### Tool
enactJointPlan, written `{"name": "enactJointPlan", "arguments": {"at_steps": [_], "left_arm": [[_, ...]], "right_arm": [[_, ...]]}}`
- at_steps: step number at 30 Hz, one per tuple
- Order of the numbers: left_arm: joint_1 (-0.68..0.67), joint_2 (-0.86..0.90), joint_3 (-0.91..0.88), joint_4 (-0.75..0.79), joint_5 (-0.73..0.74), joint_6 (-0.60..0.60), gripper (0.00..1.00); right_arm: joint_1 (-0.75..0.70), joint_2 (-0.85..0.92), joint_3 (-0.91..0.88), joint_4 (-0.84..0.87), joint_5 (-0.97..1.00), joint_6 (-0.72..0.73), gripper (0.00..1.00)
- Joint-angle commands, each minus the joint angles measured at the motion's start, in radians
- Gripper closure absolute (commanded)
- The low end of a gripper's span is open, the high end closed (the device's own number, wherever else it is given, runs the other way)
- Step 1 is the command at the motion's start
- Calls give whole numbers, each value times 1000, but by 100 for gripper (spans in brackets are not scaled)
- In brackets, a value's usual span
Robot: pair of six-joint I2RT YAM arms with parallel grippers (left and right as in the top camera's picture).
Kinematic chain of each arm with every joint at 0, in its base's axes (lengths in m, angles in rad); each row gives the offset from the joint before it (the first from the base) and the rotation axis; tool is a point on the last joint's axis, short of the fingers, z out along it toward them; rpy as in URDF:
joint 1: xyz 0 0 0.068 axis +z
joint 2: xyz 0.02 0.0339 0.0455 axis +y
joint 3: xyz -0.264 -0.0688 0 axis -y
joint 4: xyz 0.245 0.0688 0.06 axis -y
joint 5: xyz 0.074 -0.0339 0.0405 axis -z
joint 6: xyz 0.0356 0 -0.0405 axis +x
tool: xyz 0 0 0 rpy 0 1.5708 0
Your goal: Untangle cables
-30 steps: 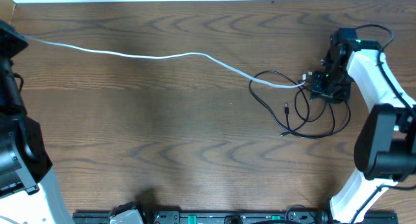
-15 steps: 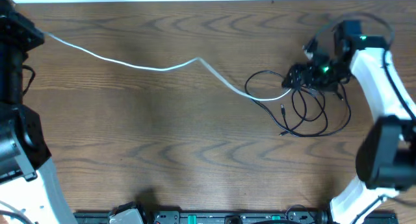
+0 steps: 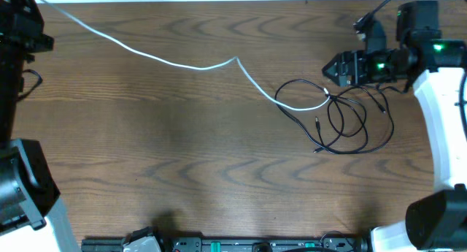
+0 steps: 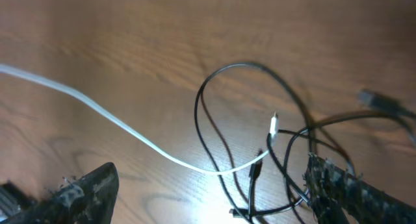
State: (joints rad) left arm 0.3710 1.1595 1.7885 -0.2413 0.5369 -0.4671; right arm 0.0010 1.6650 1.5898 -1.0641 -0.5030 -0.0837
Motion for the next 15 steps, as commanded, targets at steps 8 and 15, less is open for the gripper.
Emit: {"name": "enactJointPlan", "arguments": {"at_steps": [8,15], "left_arm": [[3,-32,11,503,85,-519,93],[3,-29,11,575,156,-593,93]], "right_arm": [[71,76,-16,-6,26,-3,28],[73,117,-17,-32,40,-26,45]]}}
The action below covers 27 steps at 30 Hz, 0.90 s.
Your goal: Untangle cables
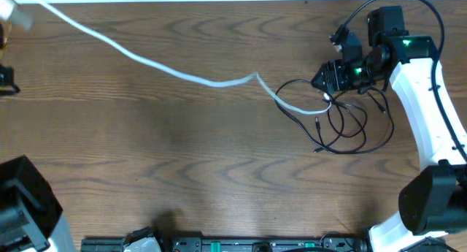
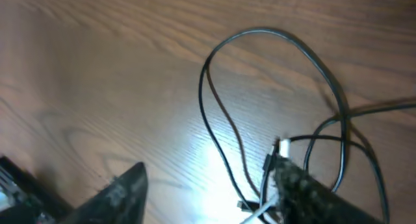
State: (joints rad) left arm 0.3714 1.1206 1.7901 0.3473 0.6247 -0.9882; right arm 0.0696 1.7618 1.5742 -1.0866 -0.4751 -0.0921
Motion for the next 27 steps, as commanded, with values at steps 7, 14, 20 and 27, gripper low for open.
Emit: {"name": "enactJointPlan", "arguments": {"at_steps": [7,14,20,27], "left_arm": [[2,53,9,-192,284,13,93],[2,121,9,-543,441,235,93],[-35,177,8,-1080,254,611,93],[-193,248,-19,-1363,-75,779,93]], "right_arm": [[4,90,-15,-108,137,-6,46],[4,137,-19,-155,212,-6,46],[3,138,-19,-155,230,-6,45],[4,134,4,-155,127,-52,45]]}}
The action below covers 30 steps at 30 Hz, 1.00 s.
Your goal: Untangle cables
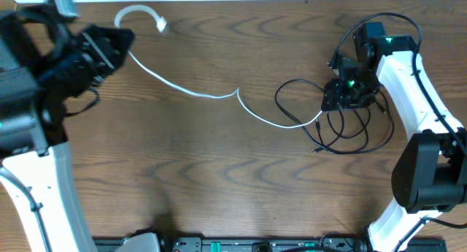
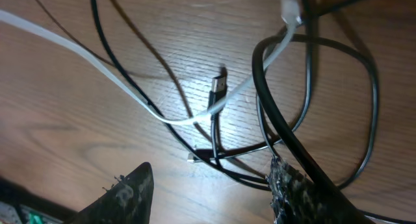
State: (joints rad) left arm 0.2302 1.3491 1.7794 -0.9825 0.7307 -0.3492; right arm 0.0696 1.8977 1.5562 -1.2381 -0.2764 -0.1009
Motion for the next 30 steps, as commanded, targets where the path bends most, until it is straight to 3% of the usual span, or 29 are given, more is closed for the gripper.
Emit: {"name": "enactJointPlan", "arguments": {"at_steps": [1,5,15,21,27,30], "left_arm": [[-73,31,-13,-55,-226,140,93],[-151,80,-31,-106,-329,160,92],[-300,155,-40,-115,-335,226,93],[-355,175,-44,-116,-341,226,93],[-385,187,-44,-116,-362,227,93],[-401,191,-44,-116,-362,238,93]], "right_arm": [[4,-5,29,-4,-103,-61,45],[3,-30,63,-4,-136,-72,43],[-13,-40,85,29,156,18,42],[-13,-40,16,35,174,18,48],[-16,-40,-114,105,169,18,72],[-17,-40,-139,150,167,51,96]]}}
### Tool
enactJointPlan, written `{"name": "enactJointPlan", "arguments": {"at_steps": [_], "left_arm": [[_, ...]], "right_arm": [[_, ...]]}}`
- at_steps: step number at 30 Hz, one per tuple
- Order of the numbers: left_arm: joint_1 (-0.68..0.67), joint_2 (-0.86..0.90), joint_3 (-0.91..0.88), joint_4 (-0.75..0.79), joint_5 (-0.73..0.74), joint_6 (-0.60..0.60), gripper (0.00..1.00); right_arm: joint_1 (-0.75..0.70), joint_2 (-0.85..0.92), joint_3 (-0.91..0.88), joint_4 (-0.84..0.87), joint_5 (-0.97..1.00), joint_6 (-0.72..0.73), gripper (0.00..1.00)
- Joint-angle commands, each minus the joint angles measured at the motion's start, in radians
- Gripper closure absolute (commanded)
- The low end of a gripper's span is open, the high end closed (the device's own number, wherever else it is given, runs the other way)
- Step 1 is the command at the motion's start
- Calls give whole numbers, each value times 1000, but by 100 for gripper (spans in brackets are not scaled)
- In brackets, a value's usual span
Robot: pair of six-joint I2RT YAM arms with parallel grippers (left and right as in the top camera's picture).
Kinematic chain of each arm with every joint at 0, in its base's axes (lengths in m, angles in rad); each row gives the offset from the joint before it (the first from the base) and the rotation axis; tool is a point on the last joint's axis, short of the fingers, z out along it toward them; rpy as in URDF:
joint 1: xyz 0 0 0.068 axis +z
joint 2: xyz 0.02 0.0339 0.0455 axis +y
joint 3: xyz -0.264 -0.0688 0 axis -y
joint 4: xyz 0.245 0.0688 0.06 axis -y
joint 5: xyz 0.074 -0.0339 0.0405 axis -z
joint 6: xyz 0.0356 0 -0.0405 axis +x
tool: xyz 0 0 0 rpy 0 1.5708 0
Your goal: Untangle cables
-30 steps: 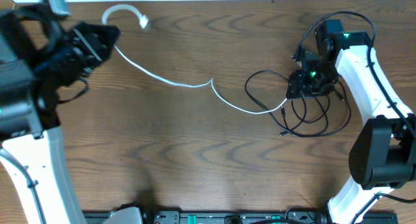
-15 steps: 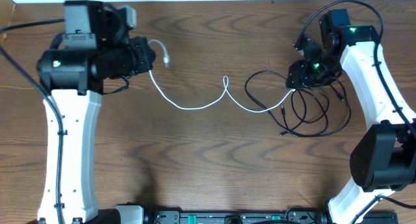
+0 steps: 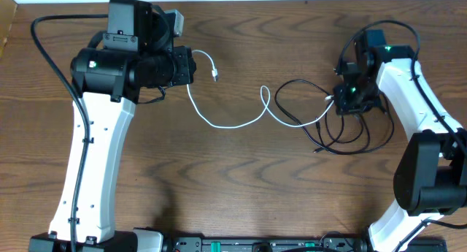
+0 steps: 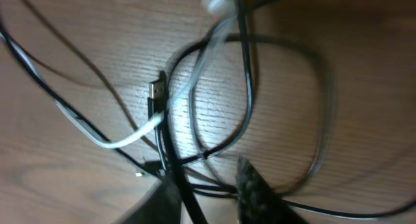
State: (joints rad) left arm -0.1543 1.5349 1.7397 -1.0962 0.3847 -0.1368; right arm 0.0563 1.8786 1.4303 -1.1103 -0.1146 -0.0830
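Note:
In the overhead view my left gripper (image 3: 187,68) at the upper left is shut on the white cable (image 3: 232,123). A short end with its plug (image 3: 214,75) sticks out past the fingers. The white cable sags toward the table's middle and runs right into the black cable tangle (image 3: 343,128). My right gripper (image 3: 349,98) sits low over that tangle. In the right wrist view its fingers (image 4: 257,191) stand partly closed, with a gap between them. A black cable strand (image 4: 185,185) passes between them. A black plug (image 4: 156,94) lies on the wood beside the white cable (image 4: 130,136).
The wooden table (image 3: 219,186) bears both cables. The left arm's white link (image 3: 95,164) reaches down the left side, the right arm's link (image 3: 423,113) down the right edge. A rail of equipment (image 3: 241,245) lines the front edge.
The left gripper has moved right from the far left corner, so the white cable now hangs in slack curves. The right gripper's fingers stand closer together around a black strand.
The white cable first stretched taut from the tangle to the far left corner, with the right gripper open beside the tangle. The right gripper then came over and down onto the tangle. The left arm showed holding the white cable, now nearer the middle.

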Motion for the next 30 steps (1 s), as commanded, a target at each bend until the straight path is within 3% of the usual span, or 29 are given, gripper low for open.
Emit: {"name": "enactJointPlan", "arguments": {"at_steps": [1,6,11,19,30], "left_arm": [[-23,7,-5,-2,-16,33,93],[-72,9,-5,0,-11,53,92],[-124,9,-5,-13,-9,82,92],[-168,39,-38,10,6,82,92],[-277,285,-88,224,354,171,92]], "right_arm": [[-3,-21,-11,45,-8,47,99],[-3,-22,23,229,-264,66,99],[-1,-3,21,373,-318,206,99],[1,-24,21,237,-495,130,99],[-83,-48,21,87,-498,124,99]]}}
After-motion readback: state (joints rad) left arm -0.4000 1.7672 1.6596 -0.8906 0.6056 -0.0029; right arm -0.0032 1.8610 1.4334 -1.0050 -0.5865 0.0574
